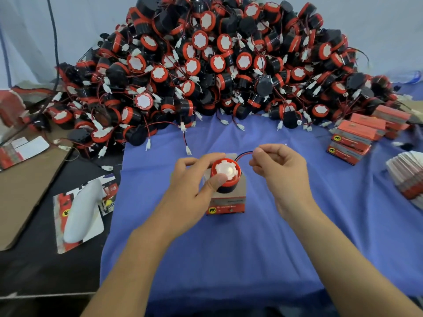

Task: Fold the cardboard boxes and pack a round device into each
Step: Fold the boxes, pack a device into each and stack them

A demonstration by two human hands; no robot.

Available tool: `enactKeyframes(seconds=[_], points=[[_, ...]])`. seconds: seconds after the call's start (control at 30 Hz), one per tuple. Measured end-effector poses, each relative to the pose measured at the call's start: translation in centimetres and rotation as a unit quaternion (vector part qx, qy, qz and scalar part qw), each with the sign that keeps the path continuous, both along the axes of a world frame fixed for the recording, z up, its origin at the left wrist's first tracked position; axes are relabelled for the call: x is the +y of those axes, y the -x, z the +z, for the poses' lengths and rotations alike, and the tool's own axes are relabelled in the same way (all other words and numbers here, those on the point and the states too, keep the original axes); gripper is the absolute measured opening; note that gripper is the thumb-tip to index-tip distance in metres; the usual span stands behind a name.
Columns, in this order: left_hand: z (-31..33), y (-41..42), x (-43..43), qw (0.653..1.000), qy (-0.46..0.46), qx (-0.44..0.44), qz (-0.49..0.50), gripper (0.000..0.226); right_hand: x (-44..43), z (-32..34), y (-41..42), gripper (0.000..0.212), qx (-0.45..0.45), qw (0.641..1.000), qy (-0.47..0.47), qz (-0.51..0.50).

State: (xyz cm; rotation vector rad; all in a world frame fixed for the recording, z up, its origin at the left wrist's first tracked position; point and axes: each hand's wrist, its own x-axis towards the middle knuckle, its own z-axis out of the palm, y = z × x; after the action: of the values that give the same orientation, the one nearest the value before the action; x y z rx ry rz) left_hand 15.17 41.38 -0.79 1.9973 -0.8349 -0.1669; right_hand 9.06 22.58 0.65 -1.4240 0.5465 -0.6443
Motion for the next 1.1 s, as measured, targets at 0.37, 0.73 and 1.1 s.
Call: enactKeyframes(seconds=[0.37,0.73,1.1], points=[[-1.5,-0.2,-0.4,0.993,-0.098,-0.064,0.015,0.031,0.7,-1.6,1.8,0.021,0.041,0.967,0.25,0.013],[-2.2,0.1,-0.4,0.955,-0.184,-0.231,-0.007,0.031,1.3,-2.3,2.4,0.041,0.057,0.894,0.44,0.062],[-2.0,1.7,-1.2,0.945,-0.216,-0.242,0.055,0.017,3.2,-1.2,2.3,0.052,-0.01,0.939,0.343,0.032]])
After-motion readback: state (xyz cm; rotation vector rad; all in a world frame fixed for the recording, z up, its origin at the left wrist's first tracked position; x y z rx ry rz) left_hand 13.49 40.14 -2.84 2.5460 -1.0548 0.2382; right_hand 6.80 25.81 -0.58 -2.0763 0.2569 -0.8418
